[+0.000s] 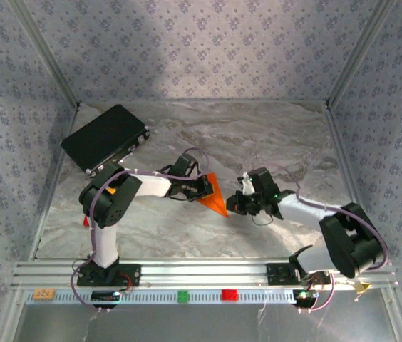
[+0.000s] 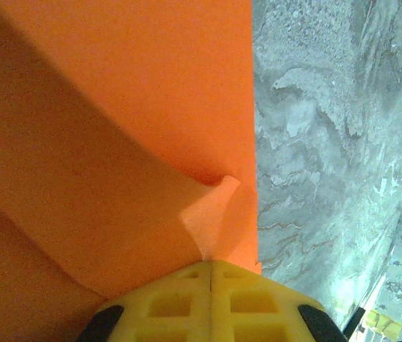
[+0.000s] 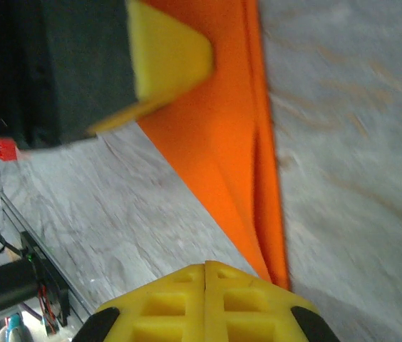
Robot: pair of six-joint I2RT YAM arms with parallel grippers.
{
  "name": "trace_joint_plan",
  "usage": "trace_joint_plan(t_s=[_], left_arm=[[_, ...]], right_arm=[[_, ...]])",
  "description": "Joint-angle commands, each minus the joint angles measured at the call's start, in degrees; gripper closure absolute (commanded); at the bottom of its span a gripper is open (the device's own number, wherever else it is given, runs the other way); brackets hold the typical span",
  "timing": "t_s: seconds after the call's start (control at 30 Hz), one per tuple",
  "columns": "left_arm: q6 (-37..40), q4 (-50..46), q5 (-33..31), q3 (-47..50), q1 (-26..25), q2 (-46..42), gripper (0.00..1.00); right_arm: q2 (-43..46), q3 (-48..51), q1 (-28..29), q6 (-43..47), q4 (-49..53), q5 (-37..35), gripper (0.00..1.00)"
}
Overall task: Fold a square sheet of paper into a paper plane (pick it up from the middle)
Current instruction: Fourth fold the wing at the center of the table.
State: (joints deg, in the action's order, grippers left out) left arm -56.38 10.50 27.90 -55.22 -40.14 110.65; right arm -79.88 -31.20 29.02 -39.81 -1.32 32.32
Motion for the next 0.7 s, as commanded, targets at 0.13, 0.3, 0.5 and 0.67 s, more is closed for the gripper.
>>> trace_joint_plan(t_s=[0.13, 0.3, 0.5, 0.67], left_arm=[[1.5, -4.5, -3.3, 1.8, 0.5, 2.4, 1.00], [1.7, -4.5, -3.2, 1.7, 0.5, 2.2, 1.00], [3.5, -5.2, -2.8, -0.8, 0.8, 1.2, 1.00], [5.5, -7.7, -3.4, -3.4, 0.7, -2.7, 0.97]], right_arm=[[-11.8, -8.6, 2.3, 0.0, -1.5, -0.1, 0.97], [-16.4, -10.1, 2.4, -0.5, -0.4, -2.0, 0.97], [-17.8, -2.1, 1.3, -3.1, -3.3, -5.0, 1.00], [-18.2, 1.5, 1.4, -7.5, -8.8, -3.8, 1.00]])
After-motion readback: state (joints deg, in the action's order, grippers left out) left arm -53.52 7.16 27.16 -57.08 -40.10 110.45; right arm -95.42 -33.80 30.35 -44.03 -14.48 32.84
